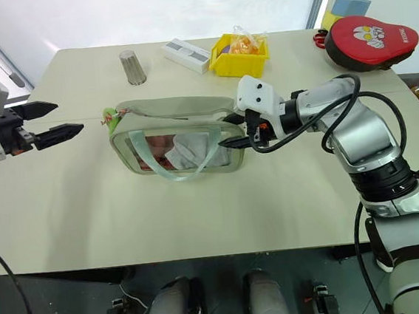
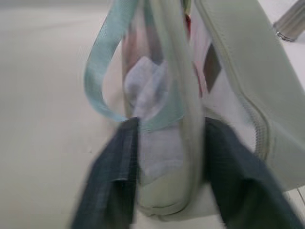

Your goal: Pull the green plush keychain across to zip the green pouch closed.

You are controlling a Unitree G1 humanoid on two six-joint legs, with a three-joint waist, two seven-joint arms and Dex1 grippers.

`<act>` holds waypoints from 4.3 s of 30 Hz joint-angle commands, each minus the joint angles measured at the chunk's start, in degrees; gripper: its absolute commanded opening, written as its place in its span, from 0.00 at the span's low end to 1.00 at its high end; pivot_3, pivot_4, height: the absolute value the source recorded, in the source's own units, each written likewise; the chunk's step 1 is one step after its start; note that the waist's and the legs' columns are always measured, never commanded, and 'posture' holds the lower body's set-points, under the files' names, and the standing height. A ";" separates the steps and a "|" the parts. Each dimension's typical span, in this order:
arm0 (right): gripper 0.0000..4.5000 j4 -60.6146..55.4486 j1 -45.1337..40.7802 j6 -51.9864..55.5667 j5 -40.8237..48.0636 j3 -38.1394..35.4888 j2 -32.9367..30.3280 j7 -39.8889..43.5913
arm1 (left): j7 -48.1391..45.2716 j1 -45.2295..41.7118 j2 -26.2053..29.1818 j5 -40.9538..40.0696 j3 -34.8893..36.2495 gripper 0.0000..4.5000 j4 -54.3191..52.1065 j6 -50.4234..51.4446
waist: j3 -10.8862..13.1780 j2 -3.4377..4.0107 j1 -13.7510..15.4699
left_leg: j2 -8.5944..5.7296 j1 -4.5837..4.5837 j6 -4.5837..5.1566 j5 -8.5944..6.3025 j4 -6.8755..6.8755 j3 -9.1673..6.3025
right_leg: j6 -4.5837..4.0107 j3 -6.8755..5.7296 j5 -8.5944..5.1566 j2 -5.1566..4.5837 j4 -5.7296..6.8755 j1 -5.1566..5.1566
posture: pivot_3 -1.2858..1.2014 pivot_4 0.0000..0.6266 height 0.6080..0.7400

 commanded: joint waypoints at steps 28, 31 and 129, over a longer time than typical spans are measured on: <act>0.00 -2.30 -0.75 0.70 0.41 0.01 0.67 -1.75 | -5.88 -10.98 -12.22 9.24 -7.59 0.47 15.10 -11.94 | 0.00 -0.01 -0.08 | 0.01 0.00 0.00 0.00 0.04 0.01 | 0.01 -0.01 0.00 0.02 0.02 0.01 | 0.52 0.24 1.00; 0.00 -1.75 -0.94 0.28 0.14 0.09 0.73 -1.95 | -5.71 -11.65 -11.54 8.84 -6.77 0.12 14.83 -10.80 | 0.00 -0.01 -0.09 | 0.01 0.00 0.00 0.00 0.04 0.01 | 0.00 -0.01 0.00 0.02 0.02 0.01 | 0.52 0.24 1.00; 0.15 17.34 -16.73 -6.99 -3.55 1.96 23.68 -10.17 | -7.42 -3.37 -6.35 12.03 -11.61 0.00 -7.48 -9.25 | -0.02 0.01 -0.04 | -0.01 0.00 0.00 0.00 0.06 -0.03 | 0.00 -0.01 0.00 0.01 0.07 0.04 | 0.52 0.24 1.00</act>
